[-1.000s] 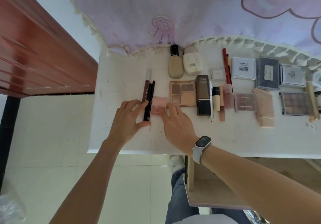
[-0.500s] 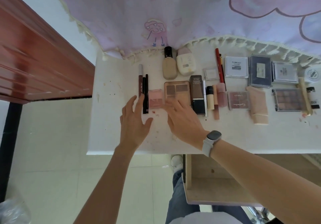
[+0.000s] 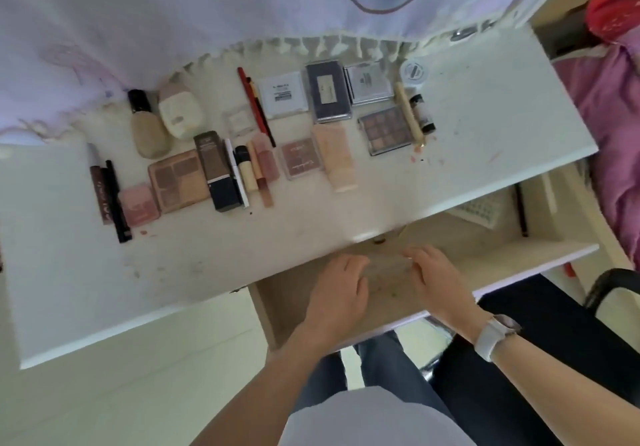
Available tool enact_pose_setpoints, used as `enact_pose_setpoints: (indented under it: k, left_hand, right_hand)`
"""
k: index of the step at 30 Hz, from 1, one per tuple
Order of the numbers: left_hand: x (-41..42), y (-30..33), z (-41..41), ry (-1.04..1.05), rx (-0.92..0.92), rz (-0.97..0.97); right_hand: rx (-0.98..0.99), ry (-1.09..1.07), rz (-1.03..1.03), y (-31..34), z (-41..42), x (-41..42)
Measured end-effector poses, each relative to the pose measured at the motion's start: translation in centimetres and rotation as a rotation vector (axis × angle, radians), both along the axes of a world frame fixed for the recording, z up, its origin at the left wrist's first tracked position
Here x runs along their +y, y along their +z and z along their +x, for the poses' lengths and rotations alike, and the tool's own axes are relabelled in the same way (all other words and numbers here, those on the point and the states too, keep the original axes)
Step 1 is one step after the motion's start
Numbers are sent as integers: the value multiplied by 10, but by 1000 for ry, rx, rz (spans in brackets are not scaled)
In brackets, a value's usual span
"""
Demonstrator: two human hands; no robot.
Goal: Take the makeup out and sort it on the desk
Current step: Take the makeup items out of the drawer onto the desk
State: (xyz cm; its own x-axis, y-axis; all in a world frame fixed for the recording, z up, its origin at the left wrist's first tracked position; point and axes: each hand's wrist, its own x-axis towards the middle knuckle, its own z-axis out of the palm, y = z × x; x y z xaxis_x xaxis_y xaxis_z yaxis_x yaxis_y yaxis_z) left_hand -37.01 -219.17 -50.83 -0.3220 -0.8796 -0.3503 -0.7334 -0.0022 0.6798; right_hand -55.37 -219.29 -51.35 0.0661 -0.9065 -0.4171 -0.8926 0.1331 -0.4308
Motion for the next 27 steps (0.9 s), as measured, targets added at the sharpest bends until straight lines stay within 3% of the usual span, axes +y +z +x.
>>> enact_pose_setpoints:
  k: [7, 15, 19, 24, 27]
  left_hand:
    - [-20, -55, -116, -240, -178, 58]
    - [-60, -98, -219, -499, -385, -142]
    - [-77, -116, -242, -581, -469, -136]
    - [-59, -119, -226, -606, -470, -104]
    - [-44, -108, -214, -570, -468, -260]
  right_hand:
    - [215, -254, 145, -41, -126, -34]
    - [298, -521, 187, -89, -182, -70]
    - [362, -516, 144, -102, -191, -73]
    - [230, -461, 217, -111, -207, -76]
    - [177, -456, 242, -117, -212, -79]
